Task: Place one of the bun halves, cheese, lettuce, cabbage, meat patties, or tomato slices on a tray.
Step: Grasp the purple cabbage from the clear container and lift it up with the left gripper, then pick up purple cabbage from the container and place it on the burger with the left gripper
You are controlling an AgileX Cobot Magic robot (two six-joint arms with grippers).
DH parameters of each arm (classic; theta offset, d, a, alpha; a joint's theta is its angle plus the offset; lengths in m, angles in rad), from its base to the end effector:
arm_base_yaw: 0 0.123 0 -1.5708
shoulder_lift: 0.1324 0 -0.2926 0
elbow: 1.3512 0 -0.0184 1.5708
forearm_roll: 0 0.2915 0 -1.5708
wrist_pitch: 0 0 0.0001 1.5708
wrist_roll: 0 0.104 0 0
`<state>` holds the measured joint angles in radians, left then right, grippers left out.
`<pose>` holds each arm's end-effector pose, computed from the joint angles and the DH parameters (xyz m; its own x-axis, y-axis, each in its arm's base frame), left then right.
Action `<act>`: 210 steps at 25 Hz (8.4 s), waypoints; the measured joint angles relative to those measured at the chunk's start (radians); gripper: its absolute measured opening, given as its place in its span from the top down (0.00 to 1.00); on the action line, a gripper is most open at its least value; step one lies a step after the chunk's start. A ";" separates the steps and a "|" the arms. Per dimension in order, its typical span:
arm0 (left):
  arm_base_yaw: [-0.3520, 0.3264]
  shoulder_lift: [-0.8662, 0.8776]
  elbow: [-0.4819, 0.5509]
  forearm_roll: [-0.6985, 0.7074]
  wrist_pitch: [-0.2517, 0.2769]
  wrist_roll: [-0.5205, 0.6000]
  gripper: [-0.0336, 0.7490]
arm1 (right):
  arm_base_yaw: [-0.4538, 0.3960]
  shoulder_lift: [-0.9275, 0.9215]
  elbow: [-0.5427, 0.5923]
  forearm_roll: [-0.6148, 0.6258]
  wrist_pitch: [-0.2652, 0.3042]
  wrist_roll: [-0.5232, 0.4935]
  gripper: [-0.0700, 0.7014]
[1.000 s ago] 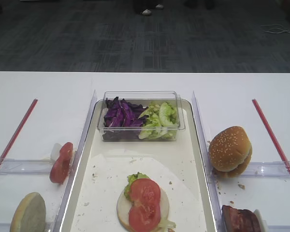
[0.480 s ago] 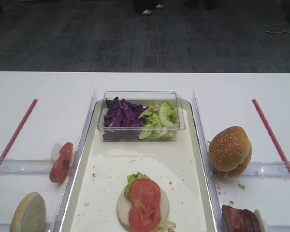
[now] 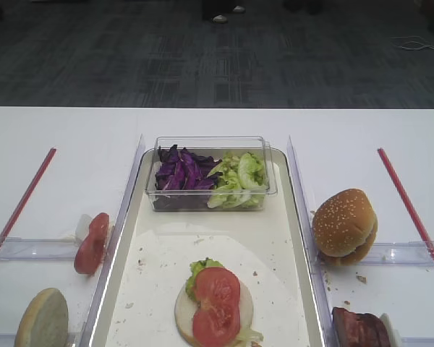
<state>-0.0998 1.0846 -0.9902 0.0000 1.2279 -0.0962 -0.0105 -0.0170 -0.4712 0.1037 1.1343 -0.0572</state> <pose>0.2233 -0.0224 0.3155 -0.9447 -0.0019 -0.3279 0.0089 0.9995 -0.0316 0.0318 0.0094 0.2759 -0.5275 -0.0076 -0.8495 -0.0762 0.9964 0.0383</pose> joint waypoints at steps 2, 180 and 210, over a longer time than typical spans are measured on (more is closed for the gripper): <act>0.000 0.045 -0.036 0.000 0.000 0.000 0.38 | 0.000 0.000 0.000 0.000 0.000 0.000 0.30; -0.372 1.152 -1.157 -0.095 0.008 0.020 0.98 | 0.000 0.000 0.000 0.000 0.000 0.000 0.30; -0.487 0.534 -0.244 -0.119 -0.149 0.026 0.98 | 0.000 0.000 0.000 0.000 0.000 0.000 0.30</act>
<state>-0.5864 1.6189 -1.2345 -0.1189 1.0785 -0.0703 -0.0105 -0.0170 -0.4712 0.1037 1.1343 -0.0572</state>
